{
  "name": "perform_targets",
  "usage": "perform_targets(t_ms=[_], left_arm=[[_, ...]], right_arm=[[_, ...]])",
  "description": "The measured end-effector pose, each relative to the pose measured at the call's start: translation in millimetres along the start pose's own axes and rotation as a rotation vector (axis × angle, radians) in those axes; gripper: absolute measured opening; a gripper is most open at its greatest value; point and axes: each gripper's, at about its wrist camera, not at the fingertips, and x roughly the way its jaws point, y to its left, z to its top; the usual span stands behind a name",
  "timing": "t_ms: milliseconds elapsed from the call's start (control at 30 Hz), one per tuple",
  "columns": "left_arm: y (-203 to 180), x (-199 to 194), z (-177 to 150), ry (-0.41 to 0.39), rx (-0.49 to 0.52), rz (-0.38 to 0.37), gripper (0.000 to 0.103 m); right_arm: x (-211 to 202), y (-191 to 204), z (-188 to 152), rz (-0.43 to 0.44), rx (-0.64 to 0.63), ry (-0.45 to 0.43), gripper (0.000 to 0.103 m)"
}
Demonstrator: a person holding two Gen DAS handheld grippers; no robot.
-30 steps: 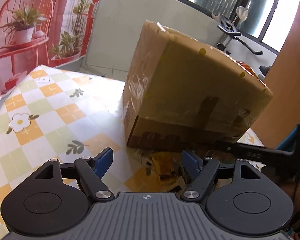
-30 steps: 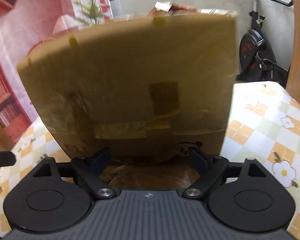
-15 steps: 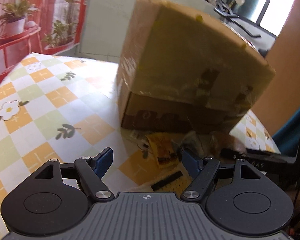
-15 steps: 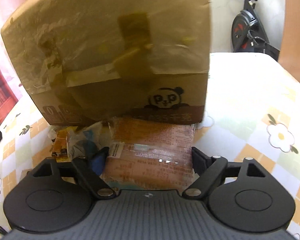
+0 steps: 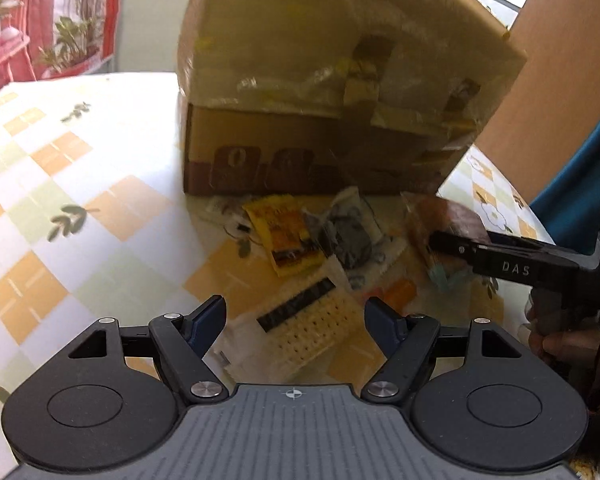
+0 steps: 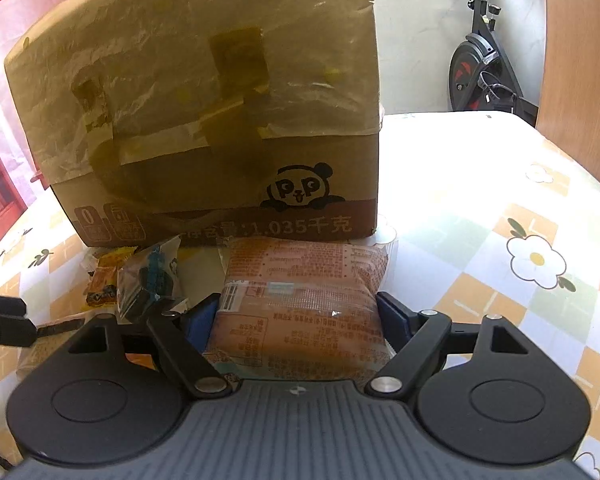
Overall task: Organize snacks
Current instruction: 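Grasp the bread packet with the right gripper while the left lowers onto the white cracker packet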
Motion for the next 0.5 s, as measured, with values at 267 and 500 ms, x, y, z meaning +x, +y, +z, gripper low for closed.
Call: perform_targets(t_ms=[267, 500], left_arm=[[-9, 10, 3, 0.02, 0.103, 0.031, 0.08], [-5, 16, 2, 0.041, 0.119, 0.001, 0.078]], right_arm=[[0, -1, 0, 0.008, 0.007, 0.0, 0.082], [0, -3, 1, 0.016, 0.016, 0.003, 0.082]])
